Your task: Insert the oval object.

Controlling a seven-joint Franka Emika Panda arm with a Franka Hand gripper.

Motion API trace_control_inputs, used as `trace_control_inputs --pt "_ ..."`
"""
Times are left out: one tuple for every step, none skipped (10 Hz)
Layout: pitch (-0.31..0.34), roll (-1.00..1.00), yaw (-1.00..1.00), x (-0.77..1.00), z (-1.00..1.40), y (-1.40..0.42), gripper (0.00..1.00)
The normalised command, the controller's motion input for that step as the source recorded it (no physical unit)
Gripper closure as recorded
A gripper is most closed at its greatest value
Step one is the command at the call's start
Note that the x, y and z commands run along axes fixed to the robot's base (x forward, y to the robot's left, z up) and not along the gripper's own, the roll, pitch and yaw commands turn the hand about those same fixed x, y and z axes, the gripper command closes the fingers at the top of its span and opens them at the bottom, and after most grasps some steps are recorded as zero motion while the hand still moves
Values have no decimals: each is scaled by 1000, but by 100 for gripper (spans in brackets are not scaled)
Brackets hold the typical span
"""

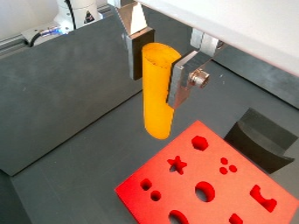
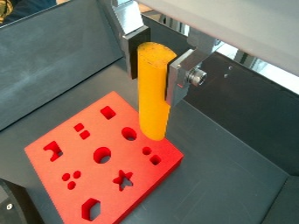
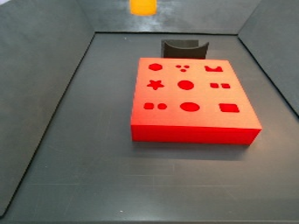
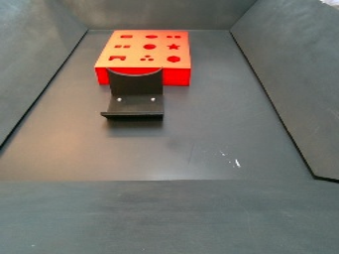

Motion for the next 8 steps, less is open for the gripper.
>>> trace_control_inputs --pt "0 -14 0 0 -34 -31 100" --pt "-43 -80 0 0 -100 -20 100" --pt "-96 -111 0 11 -251 -111 100" --pt "-7 -49 0 571 -294 -151 100" --pt "-6 0 0 751 -231 -183 100" --pt "0 0 26 906 -203 -243 100" --pt "0 114 9 869 -203 -231 100" --pt "0 201 0 717 -257 -137 100"
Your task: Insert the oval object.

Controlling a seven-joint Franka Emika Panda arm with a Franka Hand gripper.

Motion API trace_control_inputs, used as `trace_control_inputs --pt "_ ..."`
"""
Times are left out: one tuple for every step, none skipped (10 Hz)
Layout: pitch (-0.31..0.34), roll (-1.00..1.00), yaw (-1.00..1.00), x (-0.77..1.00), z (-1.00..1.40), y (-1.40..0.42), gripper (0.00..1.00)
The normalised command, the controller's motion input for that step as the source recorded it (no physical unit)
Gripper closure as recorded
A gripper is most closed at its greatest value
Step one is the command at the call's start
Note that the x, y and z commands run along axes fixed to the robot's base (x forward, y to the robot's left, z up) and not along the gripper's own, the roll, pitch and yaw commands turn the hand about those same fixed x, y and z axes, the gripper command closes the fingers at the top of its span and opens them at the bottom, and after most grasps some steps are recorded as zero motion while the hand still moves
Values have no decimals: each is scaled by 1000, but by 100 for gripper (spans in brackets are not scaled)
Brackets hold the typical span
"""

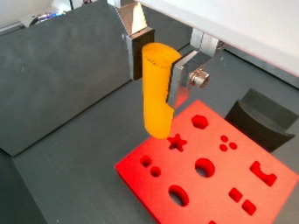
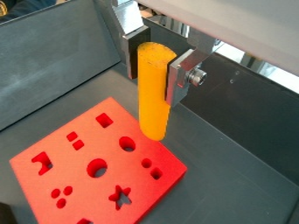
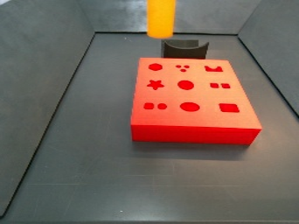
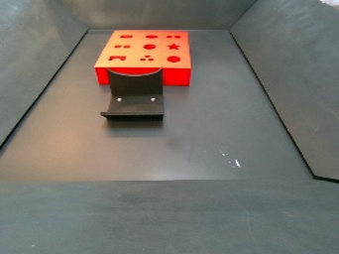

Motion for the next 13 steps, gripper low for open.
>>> trace_control_inputs --pt "27 224 0 666 -371 -111 100" --pt "-20 124 0 354 -523 -100 100" --pt "0 0 -9 617 -523 0 100" --pt "0 -29 -40 706 -543 -20 100" --pt "-99 -114 -60 583 -589 -17 100" --pt "-93 -183 -77 534 -489 0 100" --pt "-44 -79 -23 563 -434 0 100" --pt "0 -21 -34 586 -509 0 100" --pt "67 0 -74 611 -557 0 100" --pt "-31 17 0 294 -523 0 100" --pt "-104 70 0 0 -669 -26 100" --pt "-26 186 26 0 -491 -11 100" --pt "-16 223 23 0 -514 -57 100"
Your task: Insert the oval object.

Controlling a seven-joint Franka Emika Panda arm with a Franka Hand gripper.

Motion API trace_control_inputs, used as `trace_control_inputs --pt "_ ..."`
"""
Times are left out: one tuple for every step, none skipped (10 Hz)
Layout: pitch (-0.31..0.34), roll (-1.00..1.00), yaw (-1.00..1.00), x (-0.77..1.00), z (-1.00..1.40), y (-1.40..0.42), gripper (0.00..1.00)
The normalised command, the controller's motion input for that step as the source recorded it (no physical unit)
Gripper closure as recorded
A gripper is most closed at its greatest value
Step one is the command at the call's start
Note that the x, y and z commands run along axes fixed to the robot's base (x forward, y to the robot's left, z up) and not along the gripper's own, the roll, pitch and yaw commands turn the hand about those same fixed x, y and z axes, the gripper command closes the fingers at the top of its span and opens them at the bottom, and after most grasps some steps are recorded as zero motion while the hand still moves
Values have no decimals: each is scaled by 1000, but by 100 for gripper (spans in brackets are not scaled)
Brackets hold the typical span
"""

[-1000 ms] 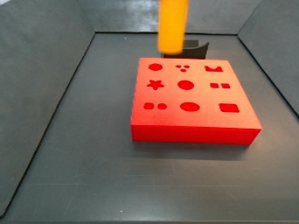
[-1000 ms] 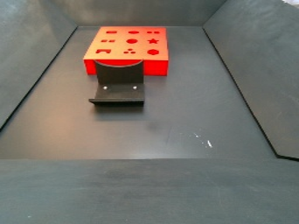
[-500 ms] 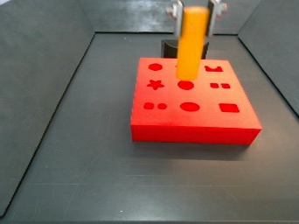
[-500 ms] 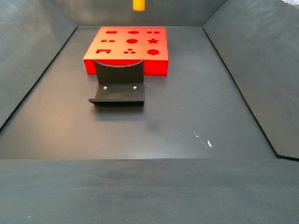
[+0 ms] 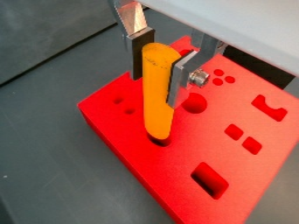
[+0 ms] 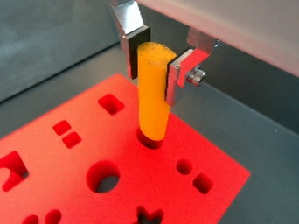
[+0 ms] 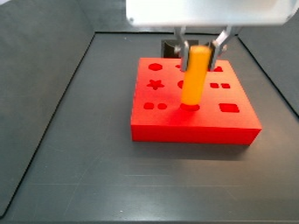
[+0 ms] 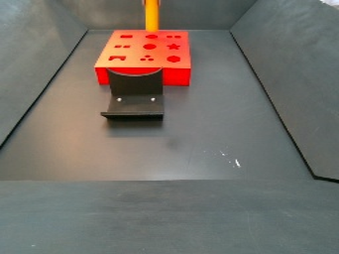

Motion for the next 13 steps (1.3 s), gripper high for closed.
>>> trace_control_inputs --pt "0 184 0 0 -371 -11 100" --pt "0 96 0 126 -191 -29 100" --pt "0 91 0 254 -131 -6 100" --pt "0 99 0 311 -134 -6 100" --pt "0 116 0 306 -117 -29 100" --pt "0 140 -26 111 -134 -49 100" --pt "0 147 -114 0 -177 -31 100" --pt "0 151 -220 -251 -317 -11 100" --pt "0 106 -286 -374 -349 0 100" --pt "0 76 -249 -269 -289 0 100" --pt "-36 7 -169 -37 -286 -6 100" --pt "-123 0 -94 29 -357 -74 100" --pt "-89 0 0 46 -269 -297 100"
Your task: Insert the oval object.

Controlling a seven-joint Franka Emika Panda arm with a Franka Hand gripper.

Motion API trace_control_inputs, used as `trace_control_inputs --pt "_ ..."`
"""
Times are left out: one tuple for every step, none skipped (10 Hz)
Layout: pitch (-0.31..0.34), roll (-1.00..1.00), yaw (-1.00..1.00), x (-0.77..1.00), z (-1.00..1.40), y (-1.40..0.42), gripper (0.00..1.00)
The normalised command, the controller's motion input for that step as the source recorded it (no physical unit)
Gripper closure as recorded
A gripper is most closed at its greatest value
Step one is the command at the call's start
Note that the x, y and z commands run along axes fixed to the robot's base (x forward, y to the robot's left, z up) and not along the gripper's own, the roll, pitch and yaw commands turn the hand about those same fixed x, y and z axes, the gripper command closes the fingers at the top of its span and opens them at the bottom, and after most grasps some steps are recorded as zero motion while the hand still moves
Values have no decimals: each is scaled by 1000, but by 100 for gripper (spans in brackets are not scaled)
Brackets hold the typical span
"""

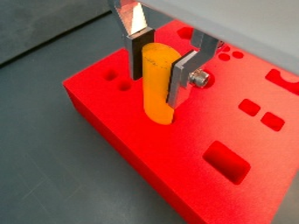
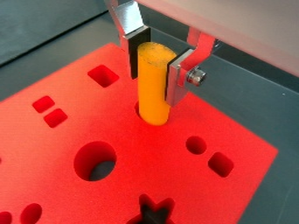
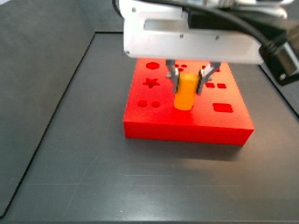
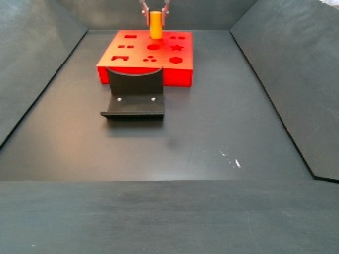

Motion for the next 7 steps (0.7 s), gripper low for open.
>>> trace_control_inputs --pt "-86 0 40 146 -251 -340 100" --pt "-114 -43 14 203 -269 -277 100" --pt "-84 0 0 0 -266 -114 100" --pt "-21 0 -14 0 -246 0 100" --pt "0 54 0 -9 -297 0 100" --pt "0 77 0 0 -140 0 100" --pt "0 0 0 0 0 0 100"
